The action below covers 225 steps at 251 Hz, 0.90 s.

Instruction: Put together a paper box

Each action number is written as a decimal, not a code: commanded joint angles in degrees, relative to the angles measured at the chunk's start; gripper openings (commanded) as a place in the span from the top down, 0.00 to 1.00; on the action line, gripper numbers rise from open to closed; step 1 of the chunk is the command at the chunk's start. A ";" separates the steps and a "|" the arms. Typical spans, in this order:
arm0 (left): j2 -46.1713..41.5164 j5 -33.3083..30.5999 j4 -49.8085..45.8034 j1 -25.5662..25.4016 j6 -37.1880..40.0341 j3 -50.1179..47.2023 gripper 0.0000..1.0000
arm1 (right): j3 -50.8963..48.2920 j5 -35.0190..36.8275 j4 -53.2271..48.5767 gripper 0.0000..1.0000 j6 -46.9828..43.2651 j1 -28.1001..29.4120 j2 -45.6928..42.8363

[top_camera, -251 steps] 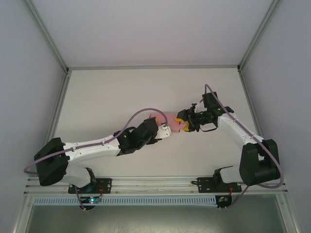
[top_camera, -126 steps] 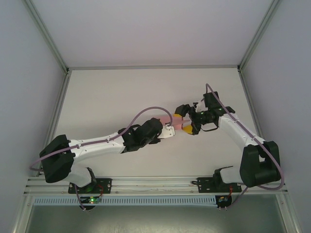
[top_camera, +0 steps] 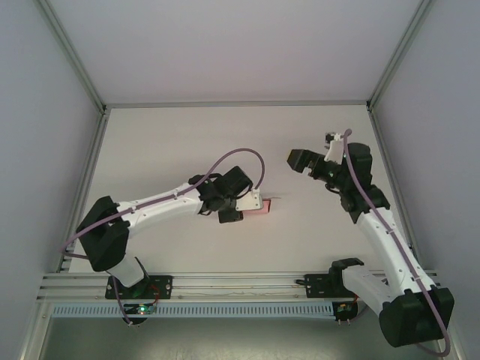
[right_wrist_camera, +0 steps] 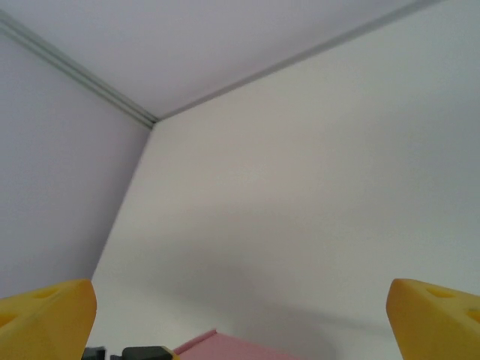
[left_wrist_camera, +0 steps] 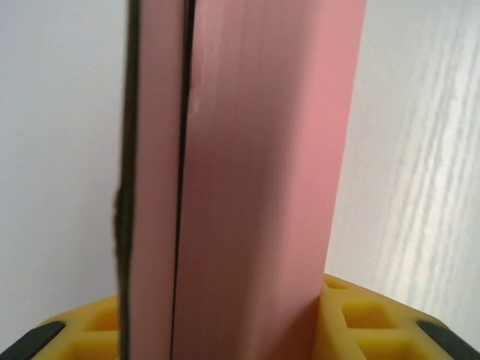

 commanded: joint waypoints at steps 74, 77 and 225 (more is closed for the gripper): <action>4.93 8.44 -7.80 4.18 0.64 3.54 0.64 | -3.63 -3.94 -0.26 0.13 -14.12 6.87 4.03; 5.11 8.41 -7.72 4.20 0.53 3.50 0.64 | -3.98 -3.65 0.03 0.14 -14.16 6.96 4.12; 8.22 9.27 -6.07 5.23 -0.29 3.62 0.55 | -8.41 -3.39 0.26 0.36 -19.68 10.83 8.77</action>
